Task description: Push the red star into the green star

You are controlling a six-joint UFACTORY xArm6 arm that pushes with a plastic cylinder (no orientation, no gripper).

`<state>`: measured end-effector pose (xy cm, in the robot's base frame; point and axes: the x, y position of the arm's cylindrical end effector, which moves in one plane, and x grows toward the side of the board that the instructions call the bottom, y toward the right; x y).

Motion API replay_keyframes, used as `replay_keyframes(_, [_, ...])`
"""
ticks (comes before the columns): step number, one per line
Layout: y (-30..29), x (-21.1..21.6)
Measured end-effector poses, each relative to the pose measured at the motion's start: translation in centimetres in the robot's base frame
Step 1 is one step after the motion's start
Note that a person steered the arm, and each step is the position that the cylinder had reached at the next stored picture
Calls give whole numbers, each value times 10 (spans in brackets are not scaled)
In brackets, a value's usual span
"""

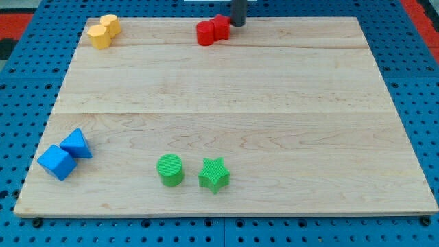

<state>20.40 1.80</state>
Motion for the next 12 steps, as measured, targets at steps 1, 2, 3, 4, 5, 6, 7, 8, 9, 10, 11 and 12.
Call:
replay_keyframes(1, [-16,3])
replay_keyframes(2, [-44,26])
replay_keyframes(3, [-44,32])
replay_keyframes(4, [-37,-11])
replay_keyframes(5, [-78,10])
replay_keyframes(6, [-107,65])
replay_keyframes(7, [-122,118])
replay_keyframes(8, [-125,165])
replay_keyframes(9, [-113,199])
replay_keyframes(10, [-104,221])
replay_keyframes(11, [-102,162])
replay_keyframes(12, [-69,161])
